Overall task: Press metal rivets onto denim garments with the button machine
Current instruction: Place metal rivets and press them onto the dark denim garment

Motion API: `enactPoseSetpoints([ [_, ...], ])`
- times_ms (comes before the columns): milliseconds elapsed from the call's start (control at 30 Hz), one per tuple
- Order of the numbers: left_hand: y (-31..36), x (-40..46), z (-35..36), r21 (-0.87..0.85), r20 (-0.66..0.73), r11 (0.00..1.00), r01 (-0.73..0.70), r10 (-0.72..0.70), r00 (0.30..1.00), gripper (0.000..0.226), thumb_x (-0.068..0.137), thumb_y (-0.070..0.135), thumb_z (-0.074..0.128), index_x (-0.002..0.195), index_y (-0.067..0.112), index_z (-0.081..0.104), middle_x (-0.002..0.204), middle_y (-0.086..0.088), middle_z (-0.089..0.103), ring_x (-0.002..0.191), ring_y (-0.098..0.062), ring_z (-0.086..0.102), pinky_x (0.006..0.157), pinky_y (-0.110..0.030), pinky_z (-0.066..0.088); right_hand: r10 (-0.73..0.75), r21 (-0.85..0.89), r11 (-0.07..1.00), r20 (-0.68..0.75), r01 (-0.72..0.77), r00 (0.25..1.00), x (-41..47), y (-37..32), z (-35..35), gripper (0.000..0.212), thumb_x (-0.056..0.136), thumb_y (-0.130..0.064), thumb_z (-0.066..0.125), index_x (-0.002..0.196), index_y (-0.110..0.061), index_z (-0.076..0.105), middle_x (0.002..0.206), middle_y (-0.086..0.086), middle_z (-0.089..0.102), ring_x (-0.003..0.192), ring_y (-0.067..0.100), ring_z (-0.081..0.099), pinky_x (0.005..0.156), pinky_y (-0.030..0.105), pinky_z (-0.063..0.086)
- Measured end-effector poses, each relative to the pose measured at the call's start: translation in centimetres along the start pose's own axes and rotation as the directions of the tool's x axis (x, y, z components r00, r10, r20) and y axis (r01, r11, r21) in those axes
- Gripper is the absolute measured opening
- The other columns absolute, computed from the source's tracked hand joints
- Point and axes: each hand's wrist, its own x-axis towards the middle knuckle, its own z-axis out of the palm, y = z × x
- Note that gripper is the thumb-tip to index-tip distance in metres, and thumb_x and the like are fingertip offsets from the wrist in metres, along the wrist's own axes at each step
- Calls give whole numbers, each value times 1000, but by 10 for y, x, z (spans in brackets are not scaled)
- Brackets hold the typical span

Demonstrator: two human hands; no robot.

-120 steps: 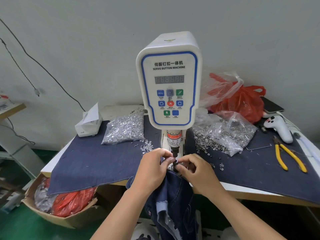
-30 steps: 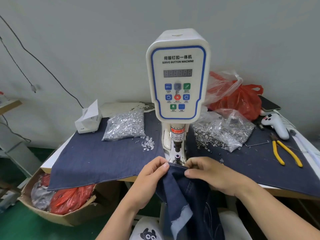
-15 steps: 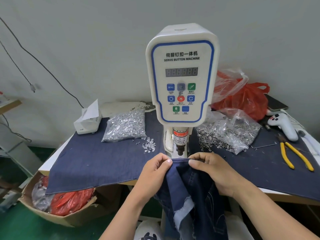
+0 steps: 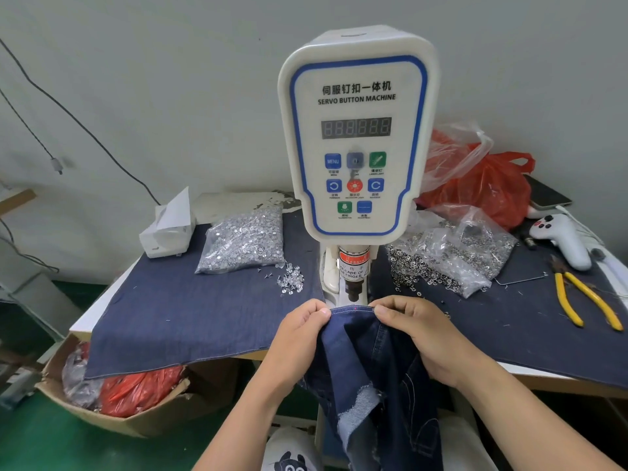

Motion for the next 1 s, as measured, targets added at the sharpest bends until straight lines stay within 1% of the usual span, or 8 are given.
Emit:
enactPoseSetpoints([
  [167,-4,1,-1,19,-4,1000,5,-5,1000,36,107,24,48,71,27,49,72,9,49,71,-7,43,70,-32,36,-16,-16,1000,-6,16,1000,0,1,0,18,99,-13,64,94,-15,81,101,12,79,91,15,75,74,16,54],
  [333,-6,2,-2,30,0,999,12,-12,1000,36,107,26,47,71,28,49,72,9,49,72,-8,43,71,-34,36,-60,-95,994,-11,58,998,1,3,0,17,100,-15,64,97,-18,81,104,6,79,99,11,73,81,13,51],
  [467,-5,1,-2,13,15,1000,9,-9,1000,28,97,38,48,71,28,49,73,10,48,72,-8,42,71,-34,36,-41,-45,998,-9,41,999,1,3,1,19,100,-15,63,96,-18,81,102,9,79,95,14,74,78,16,54],
  [600,-5,-2,-3,-37,36,999,9,-8,999,32,105,32,49,74,27,54,75,7,52,73,-7,46,71,-31,38,-39,-97,994,13,41,999,-2,2,1,18,101,-15,62,96,-18,79,103,9,78,96,16,72,86,24,52],
  [667,-5,-9,-3,-66,54,998,-10,13,998,33,108,29,48,77,25,59,77,6,57,75,-7,51,71,-26,42,-31,-154,987,37,36,999,-6,-2,1,15,101,-18,63,96,-20,77,98,5,77,94,15,69,88,28,49],
  [767,2,-24,-2,-91,126,994,-53,65,990,30,106,37,49,83,24,63,80,7,63,77,-7,56,70,-22,47,24,-353,935,173,39,985,-18,-12,4,23,92,-48,64,98,-27,71,87,-9,67,82,5,58,74,21,42],
  [867,14,-35,1,-83,233,987,-137,153,960,27,105,45,51,89,28,64,85,5,64,80,-11,57,74,-28,47,-124,-601,744,304,291,945,-26,-20,6,17,95,-48,65,91,-32,68,88,-13,59,78,0,53,72,14,40],
  [1000,20,-41,-4,161,332,959,-231,168,928,37,103,55,48,86,25,60,83,3,57,79,-11,52,74,-39,44,-142,-368,884,373,287,917,-39,-34,2,22,95,-34,67,88,-13,69,80,-11,54,70,1,47,62,9,39],
])
